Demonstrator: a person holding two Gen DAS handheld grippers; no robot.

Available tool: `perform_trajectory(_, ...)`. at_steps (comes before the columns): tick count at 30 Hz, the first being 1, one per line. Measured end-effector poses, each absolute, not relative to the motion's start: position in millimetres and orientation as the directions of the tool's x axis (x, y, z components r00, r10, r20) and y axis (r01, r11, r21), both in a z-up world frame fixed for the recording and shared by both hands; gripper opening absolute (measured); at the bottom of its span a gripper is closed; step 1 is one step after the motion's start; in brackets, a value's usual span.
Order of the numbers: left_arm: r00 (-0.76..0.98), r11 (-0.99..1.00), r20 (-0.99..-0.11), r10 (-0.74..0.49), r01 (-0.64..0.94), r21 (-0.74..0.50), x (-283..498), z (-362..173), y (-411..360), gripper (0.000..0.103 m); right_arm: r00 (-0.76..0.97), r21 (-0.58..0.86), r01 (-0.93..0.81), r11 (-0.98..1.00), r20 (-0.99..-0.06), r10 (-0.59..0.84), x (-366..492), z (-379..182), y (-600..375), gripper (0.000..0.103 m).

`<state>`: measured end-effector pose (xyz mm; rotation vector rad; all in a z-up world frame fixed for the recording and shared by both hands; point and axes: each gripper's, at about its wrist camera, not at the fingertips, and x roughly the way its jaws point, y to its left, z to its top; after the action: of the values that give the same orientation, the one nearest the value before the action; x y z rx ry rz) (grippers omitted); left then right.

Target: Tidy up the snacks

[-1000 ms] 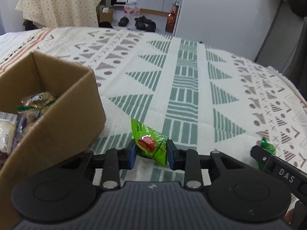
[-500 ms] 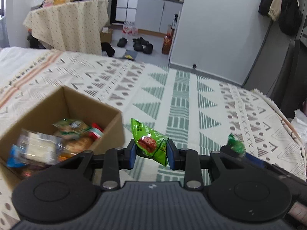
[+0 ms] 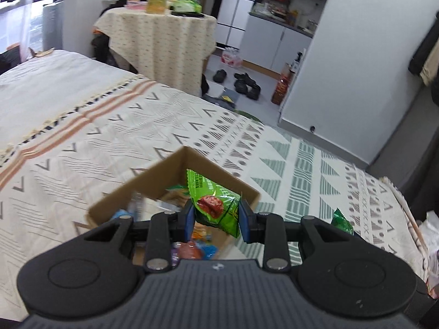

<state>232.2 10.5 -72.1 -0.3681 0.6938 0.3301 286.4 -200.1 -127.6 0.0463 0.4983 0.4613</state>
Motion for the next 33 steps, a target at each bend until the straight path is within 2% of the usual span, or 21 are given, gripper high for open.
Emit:
perform_trajectory(8, 0.706, 0.850, -0.693, 0.148, -0.449, -0.275, 218.0, -73.4, 43.8, 0.033, 0.758, 0.087, -0.503, 0.860, -0.433, 0.487, 268.7, -109.7, -160.0, 0.042)
perform_trajectory(13, 0.666, 0.836, -0.732, 0.142, -0.477, -0.271, 218.9, -88.4, 57.7, 0.035, 0.736, 0.108, -0.525, 0.844, -0.441, 0.514, 264.4, -108.9, -141.7, 0.042)
perform_trajectory(17, 0.652, 0.806, -0.747, 0.126, -0.506, -0.306, 215.8, -96.0, 73.4, 0.044, 0.716, 0.138, -0.533, 0.835, -0.453, 0.531, 263.9, -108.7, -128.5, 0.042)
perform_trajectory(26, 0.644, 0.747, -0.745, 0.175, -0.580, -0.325, 204.0, -96.6, 103.9, 0.065, 0.672, 0.194, -0.554, 0.810, -0.471, 0.572, 262.4, -107.1, -96.8, 0.042)
perform_trajectory(30, 0.644, 0.728, -0.743, 0.183, -0.596, -0.338, 199.7, -96.0, 111.1, 0.069, 0.631, 0.242, -0.566, 0.788, -0.488, 0.603, 258.7, -106.5, -90.9, 0.044)
perform_trajectory(33, 0.638, 0.712, -0.747, 0.185, -0.611, -0.345, 197.8, -95.6, 115.7, 0.075, 0.618, 0.251, -0.564, 0.787, -0.504, 0.604, 251.9, -106.0, -88.1, 0.054)
